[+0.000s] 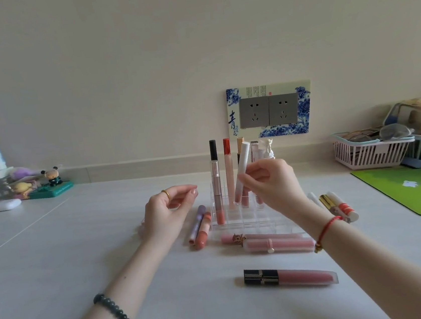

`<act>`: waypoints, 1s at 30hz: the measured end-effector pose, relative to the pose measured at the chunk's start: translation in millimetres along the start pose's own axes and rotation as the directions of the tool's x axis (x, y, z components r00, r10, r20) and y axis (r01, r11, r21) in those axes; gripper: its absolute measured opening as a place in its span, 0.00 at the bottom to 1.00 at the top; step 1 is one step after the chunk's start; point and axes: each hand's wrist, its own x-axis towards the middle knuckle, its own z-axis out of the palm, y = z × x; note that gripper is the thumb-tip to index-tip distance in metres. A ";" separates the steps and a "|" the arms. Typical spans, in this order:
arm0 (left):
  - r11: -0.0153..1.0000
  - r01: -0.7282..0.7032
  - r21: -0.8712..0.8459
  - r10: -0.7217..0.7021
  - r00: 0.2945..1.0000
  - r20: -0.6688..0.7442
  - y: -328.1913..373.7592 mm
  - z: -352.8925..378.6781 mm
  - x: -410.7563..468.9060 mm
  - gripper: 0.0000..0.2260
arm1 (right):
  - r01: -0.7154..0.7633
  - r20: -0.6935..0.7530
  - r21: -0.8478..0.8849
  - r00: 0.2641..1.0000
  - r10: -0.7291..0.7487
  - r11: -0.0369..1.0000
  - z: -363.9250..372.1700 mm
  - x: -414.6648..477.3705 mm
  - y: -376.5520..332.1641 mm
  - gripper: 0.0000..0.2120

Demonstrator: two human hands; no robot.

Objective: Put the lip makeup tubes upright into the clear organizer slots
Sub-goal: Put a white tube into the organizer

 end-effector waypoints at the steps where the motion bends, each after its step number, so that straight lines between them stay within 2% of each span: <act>1: 1.000 0.005 -0.005 -0.005 1.000 -0.007 -0.1 -1.0 0.6 0.06 | -0.007 -0.004 -0.006 1.000 0.007 1.000 3.0 0.5 0.2 0.04; 9: 0.998 0.062 -0.011 -0.063 0.997 -0.034 -2.6 -7.7 2.3 0.05 | -0.016 0.033 -0.079 0.999 0.018 0.997 19.1 -3.3 7.9 0.05; 16: 0.998 0.050 0.023 -0.049 0.998 -0.040 1.7 -7.8 0.0 0.06 | -0.008 0.083 -0.136 0.996 0.019 0.991 26.9 -7.8 14.0 0.07; 30: 0.998 0.056 0.015 -0.056 0.998 -0.037 -1.2 -8.7 1.3 0.07 | 0.017 0.077 -0.177 0.997 -0.004 0.984 30.6 -7.2 15.2 0.08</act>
